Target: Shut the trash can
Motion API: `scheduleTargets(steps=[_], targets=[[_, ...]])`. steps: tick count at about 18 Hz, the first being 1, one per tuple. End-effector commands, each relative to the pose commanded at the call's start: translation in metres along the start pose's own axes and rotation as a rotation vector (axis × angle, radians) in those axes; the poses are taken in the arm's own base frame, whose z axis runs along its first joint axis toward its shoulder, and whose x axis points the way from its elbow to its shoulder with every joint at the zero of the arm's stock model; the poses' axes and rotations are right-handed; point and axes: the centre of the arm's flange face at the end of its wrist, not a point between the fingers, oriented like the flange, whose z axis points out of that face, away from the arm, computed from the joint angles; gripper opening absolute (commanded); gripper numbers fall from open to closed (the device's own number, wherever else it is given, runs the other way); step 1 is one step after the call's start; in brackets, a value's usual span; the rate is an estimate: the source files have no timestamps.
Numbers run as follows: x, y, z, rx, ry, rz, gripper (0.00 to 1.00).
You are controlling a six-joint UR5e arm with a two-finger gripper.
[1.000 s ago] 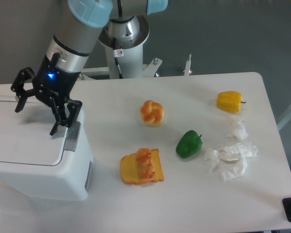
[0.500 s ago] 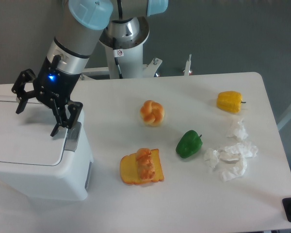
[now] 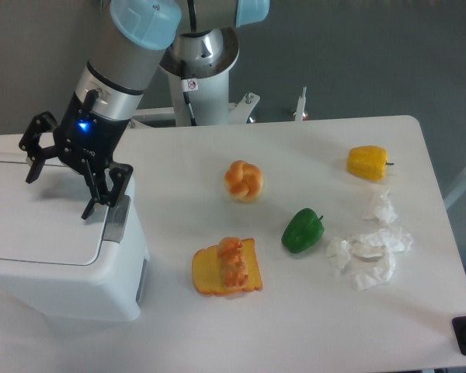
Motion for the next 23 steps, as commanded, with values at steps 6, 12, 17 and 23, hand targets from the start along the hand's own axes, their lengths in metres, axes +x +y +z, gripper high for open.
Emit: scheduleTargets(steps=[6,12,17,23], targets=[[-0.001,0.0,0.001,-0.002,0.001,-0.005,1.0],[-0.001,-0.004,-0.006,0.018,0.004,-0.035,1.0],[-0.003,-0.011,-0.014,0.035,-0.009,-0.039,1.0],[-0.016,-0.026,-0.04,0.077,-0.051,0.035,1.0]])
